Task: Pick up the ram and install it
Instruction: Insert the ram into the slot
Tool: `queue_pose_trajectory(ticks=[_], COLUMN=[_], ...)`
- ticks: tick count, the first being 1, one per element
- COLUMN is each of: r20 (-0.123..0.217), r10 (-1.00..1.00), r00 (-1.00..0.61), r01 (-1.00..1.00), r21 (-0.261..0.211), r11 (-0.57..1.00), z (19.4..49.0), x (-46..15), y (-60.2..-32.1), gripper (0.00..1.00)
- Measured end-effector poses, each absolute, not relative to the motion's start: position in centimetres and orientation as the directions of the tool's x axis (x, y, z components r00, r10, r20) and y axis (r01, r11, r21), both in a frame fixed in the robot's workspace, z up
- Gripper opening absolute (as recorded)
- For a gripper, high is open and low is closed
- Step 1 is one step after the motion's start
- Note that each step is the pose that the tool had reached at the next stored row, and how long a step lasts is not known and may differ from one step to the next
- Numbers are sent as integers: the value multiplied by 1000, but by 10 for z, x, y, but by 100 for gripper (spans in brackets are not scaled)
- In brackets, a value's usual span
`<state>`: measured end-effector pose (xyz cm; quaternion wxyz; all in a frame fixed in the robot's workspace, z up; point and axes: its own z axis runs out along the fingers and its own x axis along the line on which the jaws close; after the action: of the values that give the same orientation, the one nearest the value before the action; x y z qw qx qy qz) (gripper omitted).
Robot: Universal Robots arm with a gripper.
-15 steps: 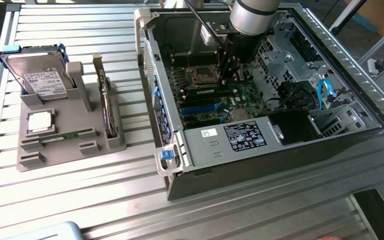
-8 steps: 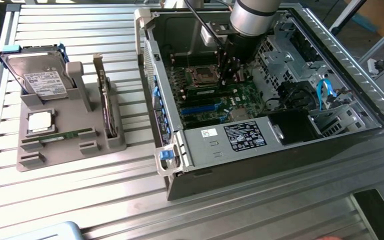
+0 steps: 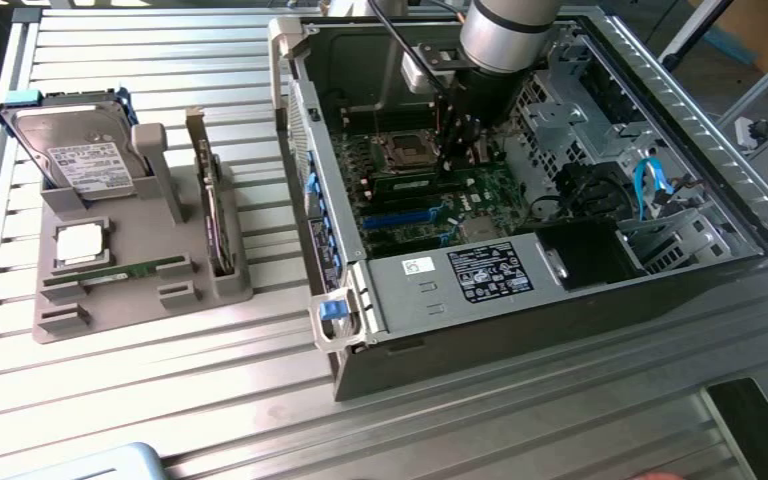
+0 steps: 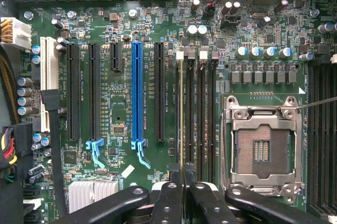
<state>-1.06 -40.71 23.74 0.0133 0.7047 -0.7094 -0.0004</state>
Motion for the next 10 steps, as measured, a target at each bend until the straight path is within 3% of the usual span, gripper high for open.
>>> queue_pose_trajectory(ticks=[4, 5, 6, 8, 10], r20=[18, 18, 18, 18, 18], r10=[-1000, -1000, -1000, -1000, -1000], r00=[-6, -6, -6, -6, -6], r01=[-1000, -1000, -1000, -1000, -1000], r21=[19, 19, 19, 19, 19], r11=[7, 7, 7, 7, 7], z=[237, 237, 237, 237, 237], x=[-11, -11, -11, -11, -11], y=[-407, -408, -408, -408, -408], gripper=[13, 25, 25, 38, 38])
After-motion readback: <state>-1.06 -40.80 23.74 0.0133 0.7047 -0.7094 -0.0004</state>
